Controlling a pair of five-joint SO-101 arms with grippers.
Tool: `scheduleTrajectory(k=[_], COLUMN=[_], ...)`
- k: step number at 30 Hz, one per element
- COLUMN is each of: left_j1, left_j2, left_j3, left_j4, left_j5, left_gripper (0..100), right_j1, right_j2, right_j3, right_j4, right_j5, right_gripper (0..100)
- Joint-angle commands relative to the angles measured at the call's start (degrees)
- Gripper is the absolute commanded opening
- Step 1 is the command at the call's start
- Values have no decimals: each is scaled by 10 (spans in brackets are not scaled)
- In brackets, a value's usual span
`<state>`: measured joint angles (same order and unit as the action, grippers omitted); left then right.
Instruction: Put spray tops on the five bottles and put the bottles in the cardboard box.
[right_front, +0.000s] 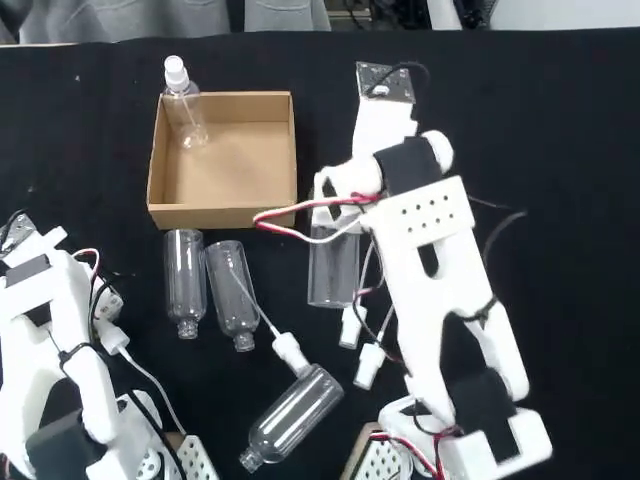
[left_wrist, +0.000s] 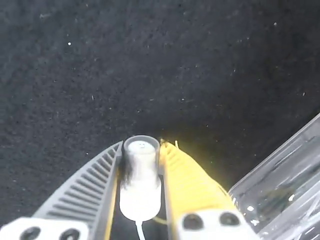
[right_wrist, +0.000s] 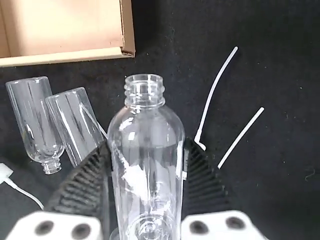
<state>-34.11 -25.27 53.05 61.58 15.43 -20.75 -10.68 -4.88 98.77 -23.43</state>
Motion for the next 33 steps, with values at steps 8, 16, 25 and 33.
scheduleTrajectory(k=[8,16,25,33], left_j1=[-6,-6,-6,-6], left_j2=[-25,-26,-26,-26], left_j3=[-8,-8,-8,-8], left_j4=[5,5,5,5], left_j5=[0,0,0,0], left_gripper=[28,28,28,28], right_j1=[7,8,8,8], right_j2=[-129,-184,-253,-347], right_j3=[115,172,266,382], right_j4=[-117,-170,-267,-379], right_j5=[5,5,5,5], right_gripper=[11,11,11,11])
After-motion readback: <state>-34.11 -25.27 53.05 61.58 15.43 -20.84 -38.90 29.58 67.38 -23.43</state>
